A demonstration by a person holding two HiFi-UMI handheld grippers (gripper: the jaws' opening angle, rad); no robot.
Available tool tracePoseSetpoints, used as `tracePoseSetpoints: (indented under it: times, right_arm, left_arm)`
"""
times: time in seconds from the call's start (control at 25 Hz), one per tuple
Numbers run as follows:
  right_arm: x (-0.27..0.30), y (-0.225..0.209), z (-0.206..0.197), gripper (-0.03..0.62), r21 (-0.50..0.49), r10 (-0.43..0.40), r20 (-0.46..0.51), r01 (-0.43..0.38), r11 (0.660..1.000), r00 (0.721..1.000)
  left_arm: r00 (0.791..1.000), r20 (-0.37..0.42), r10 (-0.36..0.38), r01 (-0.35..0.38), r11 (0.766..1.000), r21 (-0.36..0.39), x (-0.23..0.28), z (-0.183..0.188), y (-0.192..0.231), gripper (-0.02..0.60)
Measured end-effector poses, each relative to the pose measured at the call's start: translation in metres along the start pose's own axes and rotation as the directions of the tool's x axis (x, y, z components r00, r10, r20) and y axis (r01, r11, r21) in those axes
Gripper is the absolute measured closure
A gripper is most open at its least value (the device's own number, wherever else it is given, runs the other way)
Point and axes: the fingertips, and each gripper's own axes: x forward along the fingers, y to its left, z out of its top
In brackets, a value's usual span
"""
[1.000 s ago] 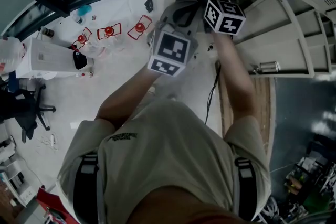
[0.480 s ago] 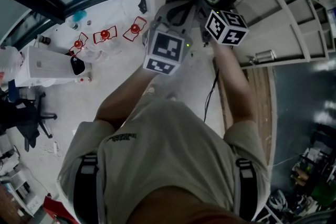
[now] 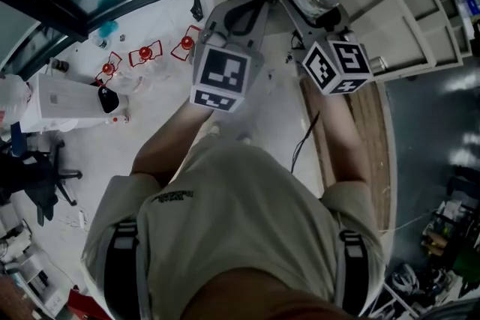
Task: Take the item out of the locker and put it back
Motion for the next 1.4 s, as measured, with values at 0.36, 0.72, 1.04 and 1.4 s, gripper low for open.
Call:
tracePoseSetpoints:
  times: [0.36, 0.72, 1.04, 1.4]
  right_arm:
    - [-0.061, 0.02, 0.039, 0.229, -0.056, 0.014, 0.078, -0.009, 0.998, 0.997]
    - [-0.101, 0.025, 0.008, 0.229, -0.035, -0.002, 0.029, 0.003, 0.999, 1.0]
    - [-0.122, 0.038, -0.017, 0.229, 0.012, 0.01, 0.03, -0.01, 1.0, 0.999]
    - [-0.128, 0.047, -0.026, 0.229, 0.03, 0.024, 0.021, -0.024, 0.999, 0.999]
  left_arm:
    - [0.999, 0.054, 0.004, -0.006, 0.999, 0.039, -0.034, 0.03, 0.008, 0.569]
    - [0.996, 0.089, -0.024, 0.024, 1.0, 0.001, -0.057, 0.029, 0.004, 0.569]
    - [0.991, 0.113, -0.073, 0.076, 0.997, -0.024, -0.075, 0.008, -0.019, 0.569]
    - [0.995, 0.07, -0.072, 0.074, 0.997, -0.031, -0.078, -0.009, -0.021, 0.569]
